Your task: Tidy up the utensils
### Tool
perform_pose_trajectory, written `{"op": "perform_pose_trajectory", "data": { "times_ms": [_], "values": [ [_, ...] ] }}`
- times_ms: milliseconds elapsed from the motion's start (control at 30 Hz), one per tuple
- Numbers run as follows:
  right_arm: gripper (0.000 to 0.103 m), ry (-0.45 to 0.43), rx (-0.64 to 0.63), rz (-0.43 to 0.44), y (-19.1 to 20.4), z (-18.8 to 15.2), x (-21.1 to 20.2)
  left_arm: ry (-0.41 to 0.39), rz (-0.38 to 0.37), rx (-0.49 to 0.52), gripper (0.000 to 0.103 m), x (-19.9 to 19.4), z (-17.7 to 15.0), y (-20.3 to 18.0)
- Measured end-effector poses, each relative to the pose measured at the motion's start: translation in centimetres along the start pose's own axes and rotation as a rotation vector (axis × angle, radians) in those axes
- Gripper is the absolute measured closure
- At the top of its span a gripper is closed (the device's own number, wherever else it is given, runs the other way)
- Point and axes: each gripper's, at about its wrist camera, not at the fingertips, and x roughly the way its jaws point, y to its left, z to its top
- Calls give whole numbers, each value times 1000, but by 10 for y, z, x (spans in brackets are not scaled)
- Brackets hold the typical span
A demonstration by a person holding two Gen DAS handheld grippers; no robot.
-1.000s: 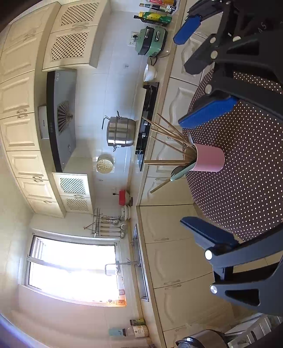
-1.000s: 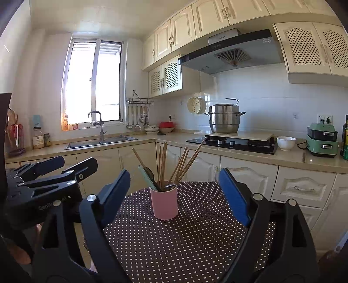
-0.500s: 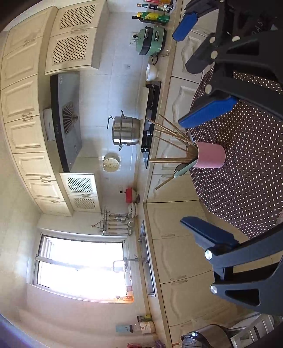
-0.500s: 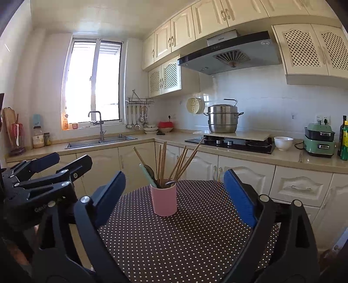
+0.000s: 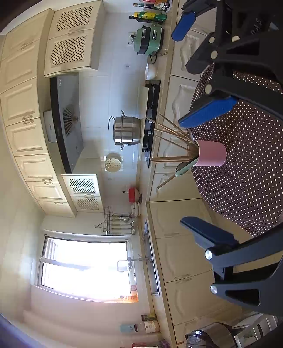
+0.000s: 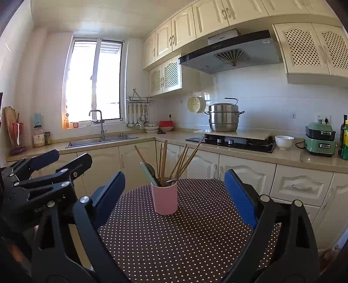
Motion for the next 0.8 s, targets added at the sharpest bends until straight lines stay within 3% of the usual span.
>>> {"op": "perform_pose_trajectory", "data": {
  "times_ms": [800],
  "values": [
    [12,12,5,6,5,-2,5,15,1,-2,21,8,-4,3]
  ]
}}
